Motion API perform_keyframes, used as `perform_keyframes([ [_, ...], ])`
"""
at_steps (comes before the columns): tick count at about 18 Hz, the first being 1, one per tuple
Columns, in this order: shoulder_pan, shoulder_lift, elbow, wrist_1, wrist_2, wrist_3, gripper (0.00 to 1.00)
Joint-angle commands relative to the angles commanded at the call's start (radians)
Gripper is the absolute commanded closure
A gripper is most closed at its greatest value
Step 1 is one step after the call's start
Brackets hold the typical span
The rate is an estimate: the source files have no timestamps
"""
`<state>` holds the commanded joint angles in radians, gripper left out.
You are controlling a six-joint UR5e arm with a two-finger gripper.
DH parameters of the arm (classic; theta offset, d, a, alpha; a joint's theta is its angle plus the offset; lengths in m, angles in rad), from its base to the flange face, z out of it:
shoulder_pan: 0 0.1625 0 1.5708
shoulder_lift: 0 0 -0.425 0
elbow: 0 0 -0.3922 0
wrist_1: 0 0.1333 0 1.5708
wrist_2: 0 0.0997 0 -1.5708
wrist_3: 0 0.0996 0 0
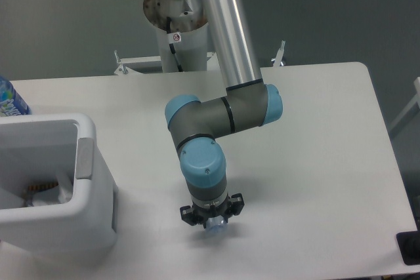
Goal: Place the trash in the trash can
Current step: 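Rotate the gripper to align with the bottle and lower onto it, then close the gripper on the bottle and lift it upright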
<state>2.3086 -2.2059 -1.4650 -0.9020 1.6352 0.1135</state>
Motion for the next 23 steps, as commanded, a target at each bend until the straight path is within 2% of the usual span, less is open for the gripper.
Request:
perform_keyframes([
  [4,0.014,0.055,0.008,-0.002,-0.006,0.035,0.53],
  [6,0.018,0.063,0.014,0.002,-0.005,0.037,0.53],
  [9,0.032,0.101,0.078,0.006,-0.011,0.035,0.53],
  [12,0.049,0.112,0.173,0.011,-0.028,0.022,0.53],
  [15,0.075,0.126,0.241,0.015,-0.090,-0.001,0.53],
  [17,0.106,0.175,0.265,0.053,-0.138,-0.044,0.53],
  [19,0.120,0.190,0.285,0.093,-0.188,-0.080,0.53],
  [23,0.115,0.244,0.292,0.098,-0.294,-0.109,0.53],
])
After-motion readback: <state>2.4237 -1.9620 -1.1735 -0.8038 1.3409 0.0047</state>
